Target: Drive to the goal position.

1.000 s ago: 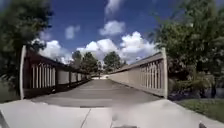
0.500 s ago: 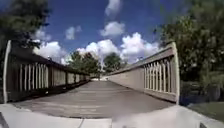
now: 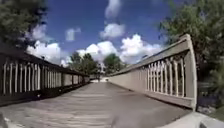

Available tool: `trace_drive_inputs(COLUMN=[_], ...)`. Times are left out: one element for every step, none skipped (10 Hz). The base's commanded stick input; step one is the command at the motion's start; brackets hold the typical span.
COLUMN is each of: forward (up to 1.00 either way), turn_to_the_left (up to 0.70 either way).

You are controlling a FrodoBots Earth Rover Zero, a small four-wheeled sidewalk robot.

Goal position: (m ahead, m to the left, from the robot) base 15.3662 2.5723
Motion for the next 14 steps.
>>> trace_drive_inputs(forward=[0.7, 0.7, 0.7, 0.7, 0.7, 0.7, 0.7, 0.7, 0.7, 0.7, 0.7, 0.7, 0.7, 0.7], turn_to_the_left=[0.14, 0.14, 0.14, 0.14, 0.14, 0.07, 0.0, 0.0, 0.0, 0.0, 0.0, 0.0, 0.0, 0.0])
